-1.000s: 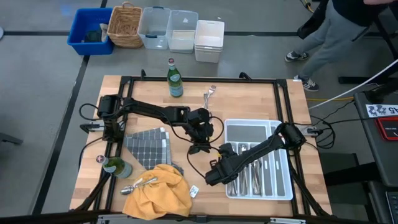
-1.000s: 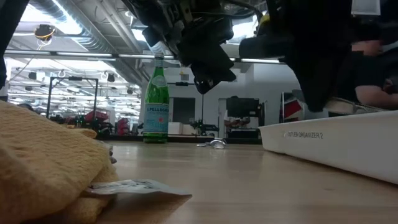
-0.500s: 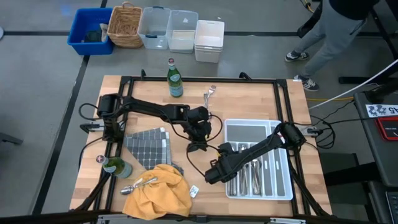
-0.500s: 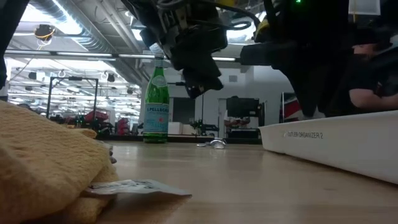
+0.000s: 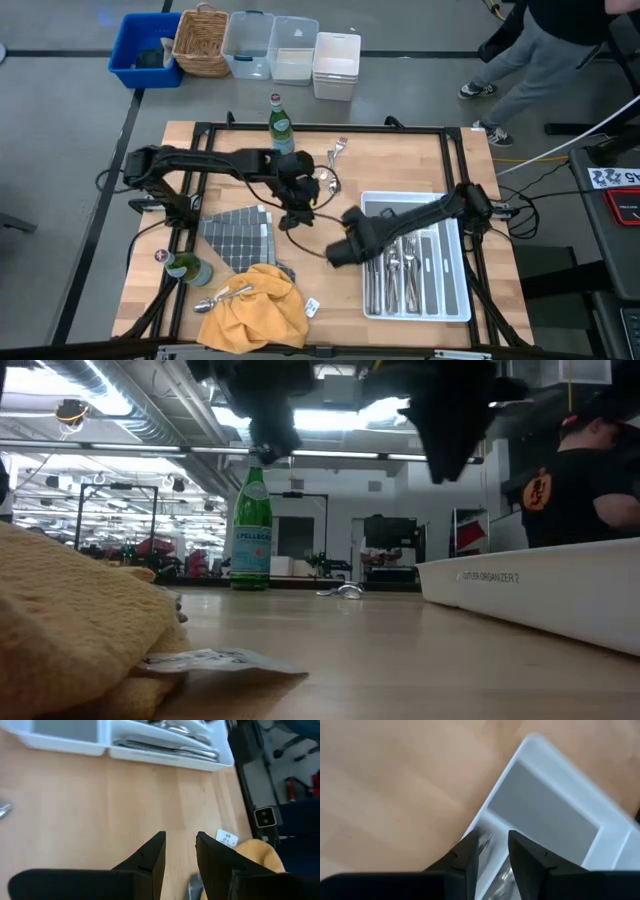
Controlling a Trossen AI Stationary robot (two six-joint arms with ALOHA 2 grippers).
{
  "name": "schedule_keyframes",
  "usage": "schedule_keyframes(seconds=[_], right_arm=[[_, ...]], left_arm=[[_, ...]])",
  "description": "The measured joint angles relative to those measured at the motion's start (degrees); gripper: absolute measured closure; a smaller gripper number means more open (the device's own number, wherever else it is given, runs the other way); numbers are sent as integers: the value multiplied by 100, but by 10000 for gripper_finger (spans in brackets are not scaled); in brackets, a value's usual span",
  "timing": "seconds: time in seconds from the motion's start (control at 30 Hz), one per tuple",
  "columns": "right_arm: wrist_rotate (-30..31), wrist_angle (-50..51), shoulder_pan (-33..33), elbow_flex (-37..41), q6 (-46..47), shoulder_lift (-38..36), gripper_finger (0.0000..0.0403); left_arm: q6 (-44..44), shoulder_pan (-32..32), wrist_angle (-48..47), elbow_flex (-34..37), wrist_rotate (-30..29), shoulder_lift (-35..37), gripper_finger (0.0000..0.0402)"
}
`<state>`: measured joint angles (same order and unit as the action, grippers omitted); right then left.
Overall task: Sort silverware
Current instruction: Stack the silver spoon into the white utensil tray with the other silver spoons
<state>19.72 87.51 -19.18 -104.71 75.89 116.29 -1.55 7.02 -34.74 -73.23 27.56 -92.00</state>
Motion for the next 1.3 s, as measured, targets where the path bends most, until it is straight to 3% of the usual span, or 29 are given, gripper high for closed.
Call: schedule_keyframes(seconds=[0.23,0.4,0.6,0.87,1.1,1.3], right_arm=[[414,-241,888,-1,-706,-256,297],[366,-1138,1676,23,-1430,-232,297],[45,-2580,2569,23,-2333,-115,297],[-184,-2851,3474,25,-2696,195,297],[-903,-3236,4008,25,-2714,582,297],[-1411,-3382,4100,25,-3015,959,297]], left_arm=[[-131,152,-913,0,-731,858,306],[-170,283,-1549,0,-1024,1438,306],[-230,522,-2159,0,-1460,2104,306],[-545,887,-2626,0,-2412,2975,306],[-587,1161,-2673,0,-2546,3595,306],[-596,1323,-2678,0,-2550,3882,306]])
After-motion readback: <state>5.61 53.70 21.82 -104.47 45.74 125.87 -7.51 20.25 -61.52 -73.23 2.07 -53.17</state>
